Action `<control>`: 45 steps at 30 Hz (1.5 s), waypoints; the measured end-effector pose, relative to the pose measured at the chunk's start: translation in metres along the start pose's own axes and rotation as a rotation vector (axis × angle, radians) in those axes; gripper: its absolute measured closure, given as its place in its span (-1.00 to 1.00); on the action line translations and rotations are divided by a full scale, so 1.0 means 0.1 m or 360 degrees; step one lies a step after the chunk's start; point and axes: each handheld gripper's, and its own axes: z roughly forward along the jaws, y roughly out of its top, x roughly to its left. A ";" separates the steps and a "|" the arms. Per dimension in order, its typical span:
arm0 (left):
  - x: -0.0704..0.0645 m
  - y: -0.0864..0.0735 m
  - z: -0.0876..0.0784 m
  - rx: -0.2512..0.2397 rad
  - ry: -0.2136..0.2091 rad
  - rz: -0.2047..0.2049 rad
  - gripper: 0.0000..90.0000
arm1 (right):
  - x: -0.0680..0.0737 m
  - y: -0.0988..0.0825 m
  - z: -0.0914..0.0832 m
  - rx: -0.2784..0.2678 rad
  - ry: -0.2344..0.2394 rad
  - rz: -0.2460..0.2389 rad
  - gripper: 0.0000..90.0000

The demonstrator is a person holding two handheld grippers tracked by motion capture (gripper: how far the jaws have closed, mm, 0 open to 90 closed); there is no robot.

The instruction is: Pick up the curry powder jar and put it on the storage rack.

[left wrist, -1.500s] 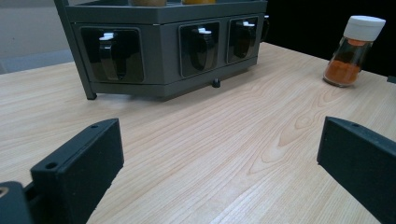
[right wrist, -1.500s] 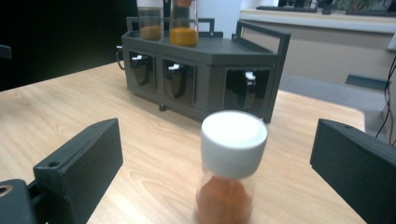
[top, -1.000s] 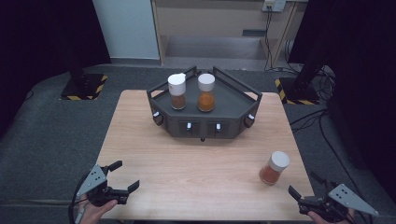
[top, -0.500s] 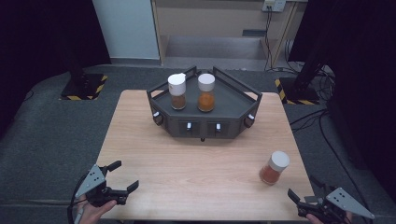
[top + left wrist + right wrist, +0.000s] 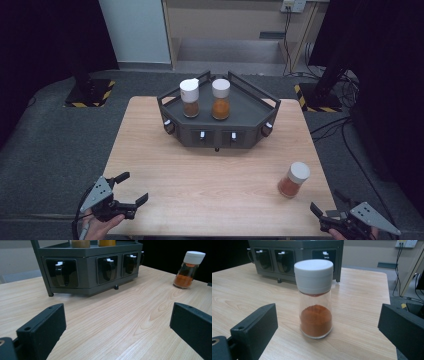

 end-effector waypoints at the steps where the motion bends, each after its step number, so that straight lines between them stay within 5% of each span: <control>1: 0.00 0.00 0.00 -0.0001 0.0000 0.0001 -1.00 | -0.01 0.00 0.01 0.0008 0.0004 0.0006 -0.94; 17: 0.02 -0.04 -0.03 -0.0058 0.0043 -0.0020 -1.00 | -0.05 -0.02 0.09 0.0053 0.0035 0.0045 -0.94; 31: 0.06 -0.05 -0.01 -0.0086 -0.0051 0.0004 -1.00 | -0.07 -0.02 0.11 0.0046 0.0085 0.0039 -0.94; 45: 0.06 -0.06 -0.02 -0.0093 -0.0039 0.0001 -1.00 | -0.07 -0.03 0.11 0.0041 0.0074 0.0065 -0.94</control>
